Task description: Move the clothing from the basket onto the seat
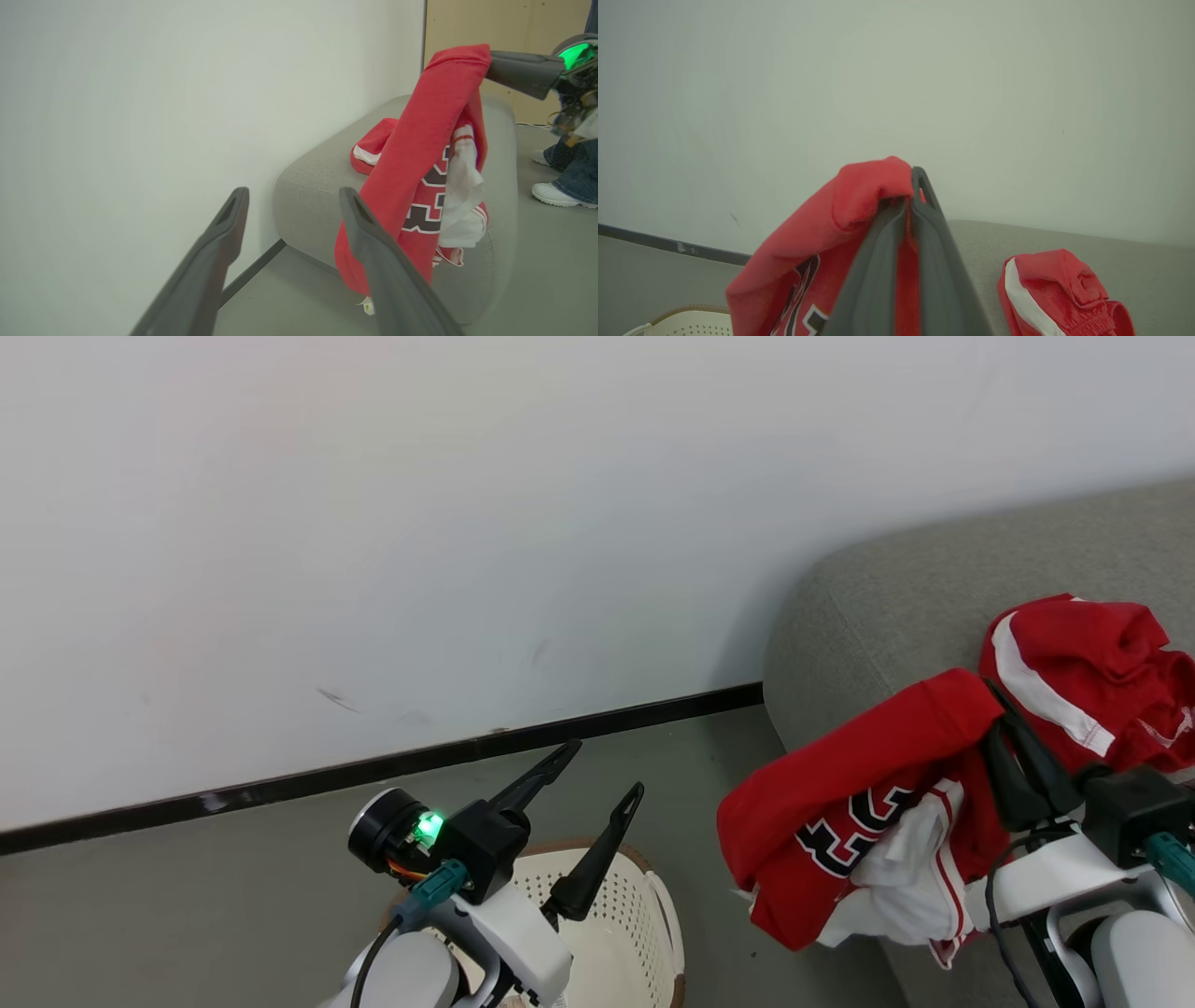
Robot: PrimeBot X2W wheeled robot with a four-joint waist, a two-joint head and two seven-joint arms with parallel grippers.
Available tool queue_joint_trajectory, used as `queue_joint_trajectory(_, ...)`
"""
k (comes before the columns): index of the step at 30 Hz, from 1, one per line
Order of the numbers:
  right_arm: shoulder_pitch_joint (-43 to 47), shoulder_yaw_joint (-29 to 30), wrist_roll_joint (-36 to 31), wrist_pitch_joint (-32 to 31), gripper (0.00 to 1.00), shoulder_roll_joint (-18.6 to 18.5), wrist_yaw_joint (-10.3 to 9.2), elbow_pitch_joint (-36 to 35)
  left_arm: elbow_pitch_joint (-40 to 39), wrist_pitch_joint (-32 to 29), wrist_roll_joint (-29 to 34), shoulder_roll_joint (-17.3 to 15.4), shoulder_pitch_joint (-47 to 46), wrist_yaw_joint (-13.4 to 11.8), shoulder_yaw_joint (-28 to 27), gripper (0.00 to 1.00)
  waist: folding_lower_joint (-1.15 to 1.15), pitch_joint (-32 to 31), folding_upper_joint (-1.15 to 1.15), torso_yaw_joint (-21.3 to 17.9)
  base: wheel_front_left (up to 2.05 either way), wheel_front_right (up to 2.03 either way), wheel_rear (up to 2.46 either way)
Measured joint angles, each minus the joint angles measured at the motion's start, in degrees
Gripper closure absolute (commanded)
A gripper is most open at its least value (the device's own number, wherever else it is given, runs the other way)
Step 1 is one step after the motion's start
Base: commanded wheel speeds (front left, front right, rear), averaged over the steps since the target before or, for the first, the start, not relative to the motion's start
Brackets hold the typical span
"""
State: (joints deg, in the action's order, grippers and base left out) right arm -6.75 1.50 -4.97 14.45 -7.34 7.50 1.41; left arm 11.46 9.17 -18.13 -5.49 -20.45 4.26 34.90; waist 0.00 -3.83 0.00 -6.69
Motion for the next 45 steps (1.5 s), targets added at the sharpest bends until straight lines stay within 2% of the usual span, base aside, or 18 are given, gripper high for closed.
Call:
queue_joint_trajectory(15, 3.42, 0.35, 2.16, 0.0, 1.0, -0.04, 0.0, -1.52, 1.18, 1.01, -0.51, 0.43, 1.41, 0.19, 0.75, 0.0, 0.0, 0.82, 0.0, -5.94, 0.0, 0.0, 0.0)
queue_joint_trajectory(21, 2.2, -0.15, 2.92, -0.34, 1.0, -1.37, 0.0, -1.46, 1.14, 1.09, -0.47, 0.44, 1.65, -0.09, 0.77, 0.0, 0.0, 1.67, 0.0, -7.85, 0.0, 0.0, 0.0)
queue_joint_trajectory(32, -16.29, -0.21, 9.15, -7.38, 1.0, -7.62, 0.0, 1.34, -1.3, 0.73, 0.25, 0.42, 2.11, -0.14, 2.18, 0.0, 0.0, 5.26, 0.0, -8.95, 0.0, 0.0, 0.0)
queue_joint_trajectory(35, -21.87, 1.78, 10.06, -9.76, 1.0, -9.54, 0.0, 2.8, -2.1, 0.47, 0.71, 0.33, 2.1, -0.16, 2.4, 0.0, 0.0, 6.54, 0.0, -8.86, 0.0, 0.0, 0.0)
queue_joint_trajectory(39, -30.92, 5.93, 10.6, -13.4, 1.0, -13.84, 0.0, 4.81, -3.31, -0.64, 1.53, 0.03, 1.92, -0.6, 2.85, 0.0, 0.0, 8.87, 0.0, -8.54, 0.0, 0.0, 0.0)
queue_joint_trajectory(45, -39.16, 11.12, 11.57, -16.75, 1.0, -18.19, 0.0, 8.34, -5.53, -1.54, 3.16, -0.11, -0.01, -0.77, 3.09, 0.0, 0.0, 11.81, 0.0, -7.94, 0.0, 0.0, 0.0)
